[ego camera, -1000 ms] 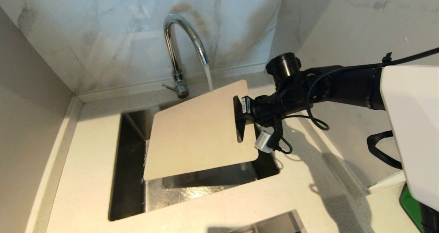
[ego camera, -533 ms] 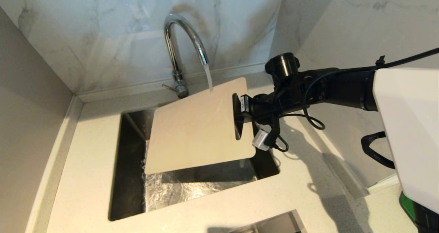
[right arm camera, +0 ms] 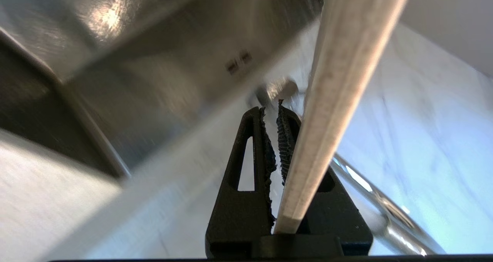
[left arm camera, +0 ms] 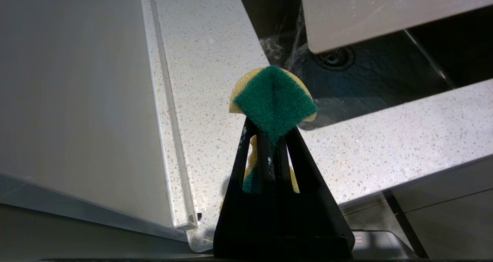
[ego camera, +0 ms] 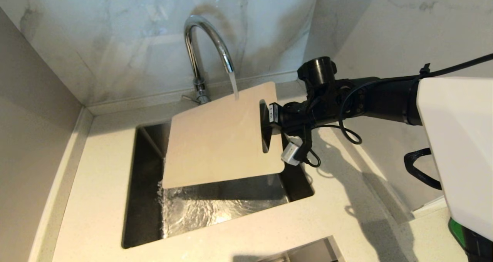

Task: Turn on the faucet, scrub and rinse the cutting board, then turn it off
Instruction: Scrub the cutting board underwater

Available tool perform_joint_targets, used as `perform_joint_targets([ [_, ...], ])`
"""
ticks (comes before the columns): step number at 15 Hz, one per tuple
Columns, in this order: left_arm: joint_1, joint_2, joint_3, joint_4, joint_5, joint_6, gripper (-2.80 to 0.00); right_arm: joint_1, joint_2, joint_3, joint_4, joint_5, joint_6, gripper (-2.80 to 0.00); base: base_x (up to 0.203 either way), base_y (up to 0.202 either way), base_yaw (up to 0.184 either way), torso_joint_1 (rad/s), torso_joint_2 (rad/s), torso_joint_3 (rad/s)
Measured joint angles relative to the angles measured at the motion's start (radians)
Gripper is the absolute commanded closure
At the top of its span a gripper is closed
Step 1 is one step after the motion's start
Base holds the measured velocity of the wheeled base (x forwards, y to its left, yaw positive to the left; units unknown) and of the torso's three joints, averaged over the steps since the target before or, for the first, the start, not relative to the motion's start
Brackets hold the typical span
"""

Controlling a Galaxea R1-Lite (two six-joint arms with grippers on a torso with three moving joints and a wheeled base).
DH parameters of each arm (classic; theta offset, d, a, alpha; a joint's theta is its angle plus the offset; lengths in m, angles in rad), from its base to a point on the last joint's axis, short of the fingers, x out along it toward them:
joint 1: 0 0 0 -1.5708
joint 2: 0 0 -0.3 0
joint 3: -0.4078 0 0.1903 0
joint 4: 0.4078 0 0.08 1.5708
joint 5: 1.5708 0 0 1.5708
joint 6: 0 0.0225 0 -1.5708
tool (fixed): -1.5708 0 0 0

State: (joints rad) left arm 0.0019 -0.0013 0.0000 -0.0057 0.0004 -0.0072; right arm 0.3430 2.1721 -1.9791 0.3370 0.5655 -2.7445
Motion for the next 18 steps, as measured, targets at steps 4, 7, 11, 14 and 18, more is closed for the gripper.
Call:
perform_joint_targets([
  [4, 0.000, 0.000, 0.000, 0.000, -0.001, 0.000, 0.00, 0.000, 0.000, 0.001, -0.015, 0.000, 0.000, 0.00, 0.000, 0.000, 0.000, 0.000, 0.00, 0.000],
  [7, 0.000, 0.000, 0.000, 0.000, 0.000, 0.000, 0.00, 0.001, -0.001, 0.004, -0.014, 0.001, 0.000, 0.00, 0.000, 0.000, 0.000, 0.000, 0.00, 0.000],
  [11, -0.001, 0.000, 0.000, 0.000, 0.000, 0.000, 0.00, 0.017, 0.002, 0.011, -0.008, 0.002, 0.005, 0.00, 0.000, 0.000, 0.000, 0.000, 0.00, 0.000],
  [14, 0.000, 0.000, 0.000, 0.000, 0.000, 0.000, 0.00, 0.044, -0.006, 0.018, -0.007, 0.003, 0.064, 0.00, 0.000, 0.000, 0.000, 0.000, 0.00, 0.000],
  [18, 0.000, 0.000, 0.000, 0.000, 0.000, 0.000, 0.00, 0.054, -0.058, 0.152, -0.008, 0.003, 0.074, 0.00, 0.000, 0.000, 0.000, 0.000, 0.00, 0.000],
])
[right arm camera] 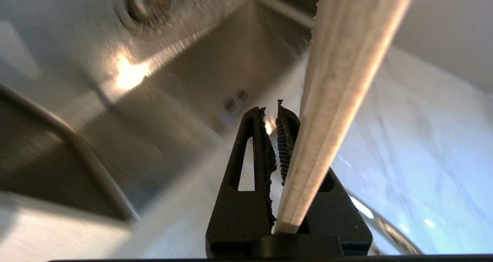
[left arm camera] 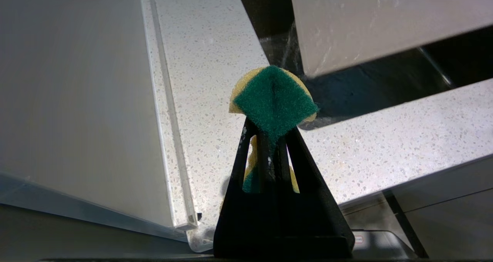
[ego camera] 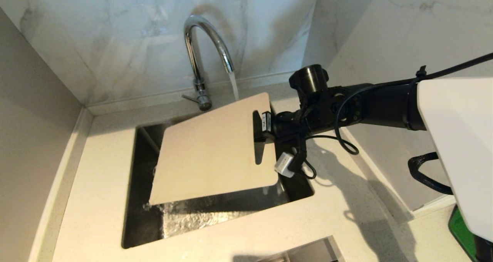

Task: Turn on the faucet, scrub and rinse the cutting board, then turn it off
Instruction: Scrub the cutting board underwater

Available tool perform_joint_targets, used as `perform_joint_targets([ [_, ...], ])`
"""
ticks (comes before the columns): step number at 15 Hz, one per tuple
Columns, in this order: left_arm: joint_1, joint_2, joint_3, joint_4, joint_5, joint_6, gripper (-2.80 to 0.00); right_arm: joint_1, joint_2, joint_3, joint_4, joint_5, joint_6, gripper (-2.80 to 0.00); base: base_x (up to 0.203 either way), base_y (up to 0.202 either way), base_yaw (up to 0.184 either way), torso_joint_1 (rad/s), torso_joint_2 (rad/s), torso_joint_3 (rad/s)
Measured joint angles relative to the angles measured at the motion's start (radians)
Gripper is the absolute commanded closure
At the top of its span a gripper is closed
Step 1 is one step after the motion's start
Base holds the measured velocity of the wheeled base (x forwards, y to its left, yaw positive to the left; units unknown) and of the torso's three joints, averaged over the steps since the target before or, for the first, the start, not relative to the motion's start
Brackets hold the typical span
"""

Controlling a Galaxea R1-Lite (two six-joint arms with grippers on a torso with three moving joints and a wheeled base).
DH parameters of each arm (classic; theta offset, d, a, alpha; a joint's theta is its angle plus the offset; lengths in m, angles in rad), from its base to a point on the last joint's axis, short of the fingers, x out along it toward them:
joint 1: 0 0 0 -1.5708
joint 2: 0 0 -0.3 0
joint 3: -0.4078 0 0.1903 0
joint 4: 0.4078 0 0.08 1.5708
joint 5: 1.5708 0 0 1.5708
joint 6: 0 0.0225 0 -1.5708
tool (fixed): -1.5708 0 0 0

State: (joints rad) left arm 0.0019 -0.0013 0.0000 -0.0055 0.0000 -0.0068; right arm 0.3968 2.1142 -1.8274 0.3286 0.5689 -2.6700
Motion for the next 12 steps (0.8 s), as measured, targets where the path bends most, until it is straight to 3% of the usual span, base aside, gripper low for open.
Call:
perform_joint_targets([
  [4, 0.000, 0.000, 0.000, 0.000, 0.000, 0.000, 0.00, 0.002, -0.105, 0.180, -0.007, 0.011, -0.001, 0.00, 0.000, 0.000, 0.000, 0.000, 0.00, 0.000],
  [12, 0.000, 0.000, 0.000, 0.000, 0.000, 0.000, 0.00, -0.003, -0.216, 0.342, -0.003, 0.010, 0.002, 0.00, 0.000, 0.000, 0.000, 0.000, 0.00, 0.000],
])
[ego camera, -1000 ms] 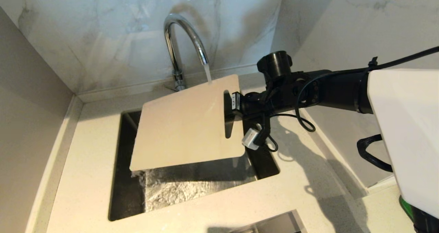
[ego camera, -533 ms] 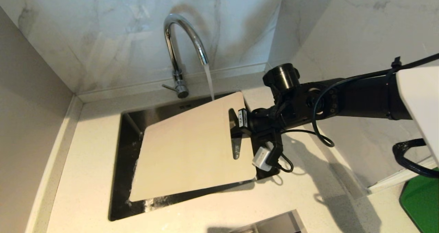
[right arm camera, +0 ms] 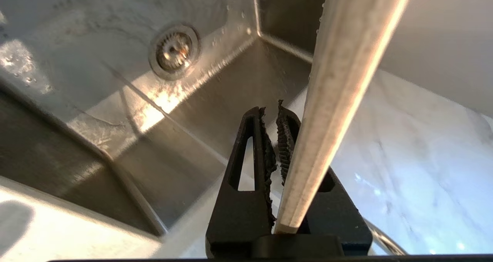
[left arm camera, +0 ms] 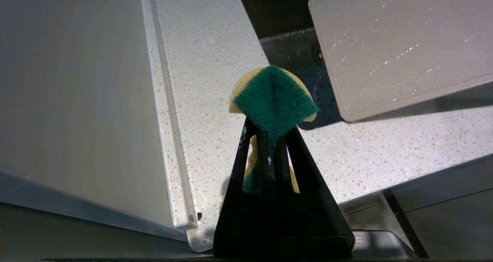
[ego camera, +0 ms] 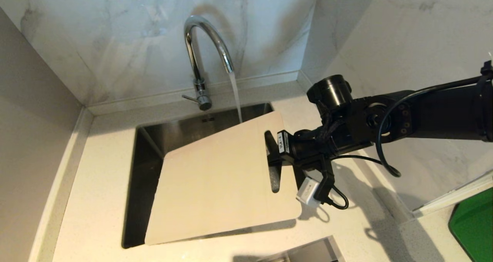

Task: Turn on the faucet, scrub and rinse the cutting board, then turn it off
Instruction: Scrub the cutting board underwater

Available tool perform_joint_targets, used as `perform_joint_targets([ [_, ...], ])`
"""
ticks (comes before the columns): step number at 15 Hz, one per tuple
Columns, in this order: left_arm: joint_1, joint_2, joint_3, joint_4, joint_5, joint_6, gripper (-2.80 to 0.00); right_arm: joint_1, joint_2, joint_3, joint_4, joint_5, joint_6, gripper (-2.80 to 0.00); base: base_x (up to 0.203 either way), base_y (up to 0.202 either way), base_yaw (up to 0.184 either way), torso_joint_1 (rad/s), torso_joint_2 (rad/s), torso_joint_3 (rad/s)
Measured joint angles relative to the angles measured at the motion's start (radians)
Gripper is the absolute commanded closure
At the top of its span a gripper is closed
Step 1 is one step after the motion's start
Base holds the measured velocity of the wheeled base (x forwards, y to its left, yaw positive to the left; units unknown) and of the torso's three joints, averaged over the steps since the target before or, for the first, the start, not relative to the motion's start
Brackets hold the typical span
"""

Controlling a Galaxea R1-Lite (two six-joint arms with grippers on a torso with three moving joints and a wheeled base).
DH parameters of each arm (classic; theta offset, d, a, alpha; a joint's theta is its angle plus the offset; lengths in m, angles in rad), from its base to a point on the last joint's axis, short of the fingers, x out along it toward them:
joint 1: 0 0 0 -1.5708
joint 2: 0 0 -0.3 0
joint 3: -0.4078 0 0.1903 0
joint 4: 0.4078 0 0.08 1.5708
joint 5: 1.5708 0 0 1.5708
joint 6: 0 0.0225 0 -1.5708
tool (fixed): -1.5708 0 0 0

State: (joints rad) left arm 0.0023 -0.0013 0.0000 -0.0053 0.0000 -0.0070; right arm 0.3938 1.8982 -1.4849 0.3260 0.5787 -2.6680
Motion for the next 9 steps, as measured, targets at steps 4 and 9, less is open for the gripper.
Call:
perform_joint_targets([
  [4, 0.000, 0.000, 0.000, 0.000, 0.000, -0.001, 0.00, -0.031, -0.052, 0.071, 0.013, -0.104, 0.000, 0.00, 0.000, 0.000, 0.000, 0.000, 0.00, 0.000],
  [9, -0.001, 0.000, 0.000, 0.000, 0.000, 0.000, 0.00, -0.040, -0.075, 0.079, 0.088, -0.140, -0.010, 0.00, 0.000, 0.000, 0.000, 0.000, 0.00, 0.000],
])
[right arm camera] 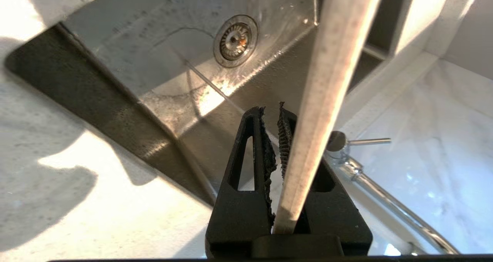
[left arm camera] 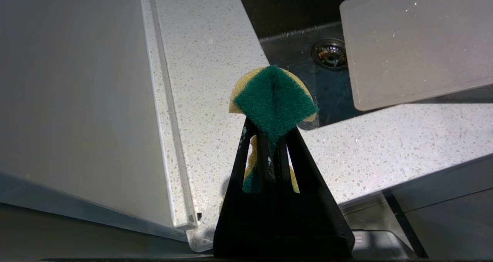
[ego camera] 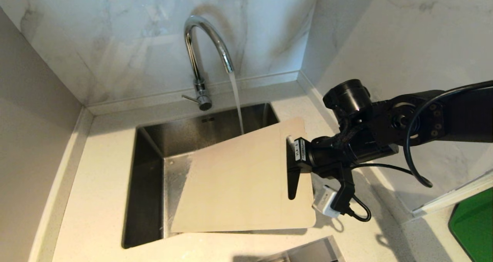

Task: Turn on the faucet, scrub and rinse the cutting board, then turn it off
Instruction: Scrub the cutting board underwater

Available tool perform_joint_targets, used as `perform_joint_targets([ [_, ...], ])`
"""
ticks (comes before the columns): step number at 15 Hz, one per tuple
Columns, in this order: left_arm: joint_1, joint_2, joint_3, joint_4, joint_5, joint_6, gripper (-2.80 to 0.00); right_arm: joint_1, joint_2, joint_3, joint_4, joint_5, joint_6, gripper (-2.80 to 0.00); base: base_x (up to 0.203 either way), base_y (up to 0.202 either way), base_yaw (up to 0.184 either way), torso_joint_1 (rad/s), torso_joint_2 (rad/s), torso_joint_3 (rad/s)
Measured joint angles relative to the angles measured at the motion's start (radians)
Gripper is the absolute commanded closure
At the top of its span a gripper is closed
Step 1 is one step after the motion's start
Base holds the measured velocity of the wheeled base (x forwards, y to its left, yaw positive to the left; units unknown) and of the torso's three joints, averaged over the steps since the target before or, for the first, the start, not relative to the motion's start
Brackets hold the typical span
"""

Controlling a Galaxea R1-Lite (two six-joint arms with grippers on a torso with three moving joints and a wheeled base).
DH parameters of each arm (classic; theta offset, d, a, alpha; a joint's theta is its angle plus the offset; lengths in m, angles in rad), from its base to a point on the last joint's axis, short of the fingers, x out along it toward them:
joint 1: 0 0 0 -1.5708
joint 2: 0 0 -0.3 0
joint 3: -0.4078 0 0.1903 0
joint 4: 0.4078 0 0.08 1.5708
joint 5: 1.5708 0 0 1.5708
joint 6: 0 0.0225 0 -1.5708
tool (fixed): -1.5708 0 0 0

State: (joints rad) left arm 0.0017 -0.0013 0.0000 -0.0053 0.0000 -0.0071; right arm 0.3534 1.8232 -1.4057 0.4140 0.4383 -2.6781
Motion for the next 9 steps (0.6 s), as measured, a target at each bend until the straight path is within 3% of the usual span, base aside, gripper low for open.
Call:
perform_joint_targets([
  [6, 0.001, 0.001, -0.024, 0.021, 0.012, 0.028, 0.00, -0.001, -0.005, 0.003, -0.001, -0.001, -0.014, 0.00, 0.000, 0.000, 0.000, 0.000, 0.00, 0.000],
  [9, -0.003, 0.060, -0.157, 0.152, 0.081, 0.029, 0.00, 0.000, -0.009, 0.003, -0.002, 0.000, -0.014, 0.00, 0.000, 0.000, 0.000, 0.000, 0.00, 0.000],
])
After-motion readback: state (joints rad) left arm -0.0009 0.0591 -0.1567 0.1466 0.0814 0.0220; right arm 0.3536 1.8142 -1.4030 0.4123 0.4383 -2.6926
